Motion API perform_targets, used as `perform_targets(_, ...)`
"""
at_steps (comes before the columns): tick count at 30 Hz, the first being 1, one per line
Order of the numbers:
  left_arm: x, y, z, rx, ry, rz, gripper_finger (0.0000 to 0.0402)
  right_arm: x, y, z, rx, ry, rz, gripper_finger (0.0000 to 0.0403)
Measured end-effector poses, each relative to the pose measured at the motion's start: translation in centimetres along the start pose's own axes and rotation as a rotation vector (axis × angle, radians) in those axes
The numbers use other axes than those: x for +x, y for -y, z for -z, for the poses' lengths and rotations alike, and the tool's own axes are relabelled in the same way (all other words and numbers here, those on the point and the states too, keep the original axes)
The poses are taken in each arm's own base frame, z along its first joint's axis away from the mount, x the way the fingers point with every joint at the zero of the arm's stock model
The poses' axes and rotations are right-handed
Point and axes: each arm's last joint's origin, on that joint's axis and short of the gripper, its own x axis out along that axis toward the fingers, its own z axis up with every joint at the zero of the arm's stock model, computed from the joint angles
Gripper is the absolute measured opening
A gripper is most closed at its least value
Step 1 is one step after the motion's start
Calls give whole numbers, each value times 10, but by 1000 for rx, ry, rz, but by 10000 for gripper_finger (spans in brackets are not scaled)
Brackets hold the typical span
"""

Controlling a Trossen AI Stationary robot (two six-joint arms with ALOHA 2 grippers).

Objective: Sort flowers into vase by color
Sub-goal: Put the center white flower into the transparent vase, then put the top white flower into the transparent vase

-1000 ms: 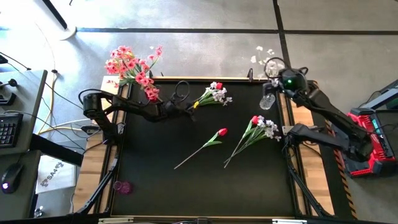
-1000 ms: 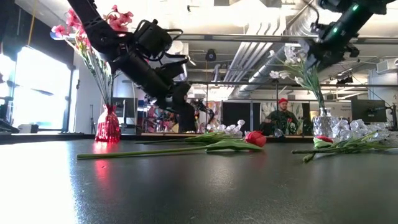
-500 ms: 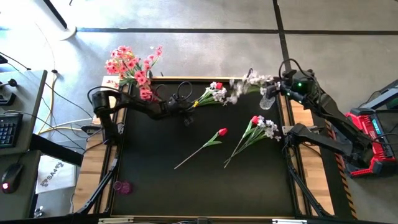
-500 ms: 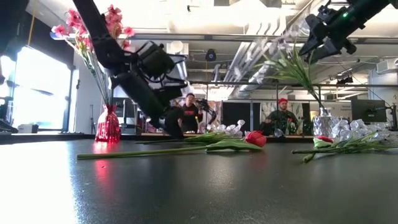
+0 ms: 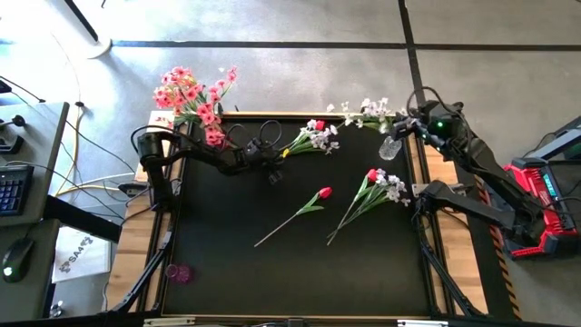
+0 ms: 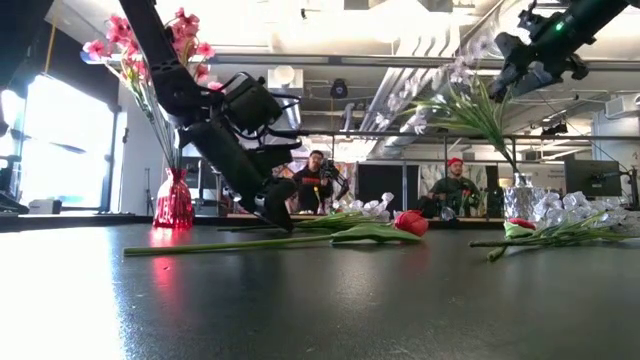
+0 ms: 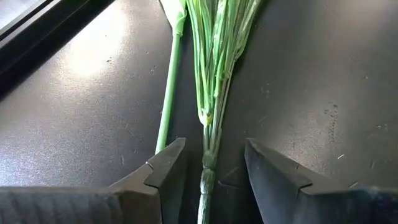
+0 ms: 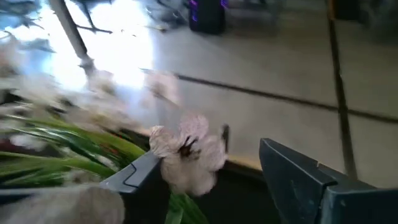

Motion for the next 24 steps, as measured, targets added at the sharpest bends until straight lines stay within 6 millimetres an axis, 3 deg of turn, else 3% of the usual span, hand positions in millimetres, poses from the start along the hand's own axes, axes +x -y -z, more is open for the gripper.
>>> perform_targets(7, 0, -1, 0, 26, -1, -44, 117, -17, 0, -6, 12, 100, -157, 222)
perform_targets(15, 0, -1, 1, 28, -2, -51, 10, -27, 4, -5, 23, 131, -163, 222)
perform_targets(24, 0, -1, -1, 23, 15, -52, 4, -28, 4, -10, -26, 198, -141, 222)
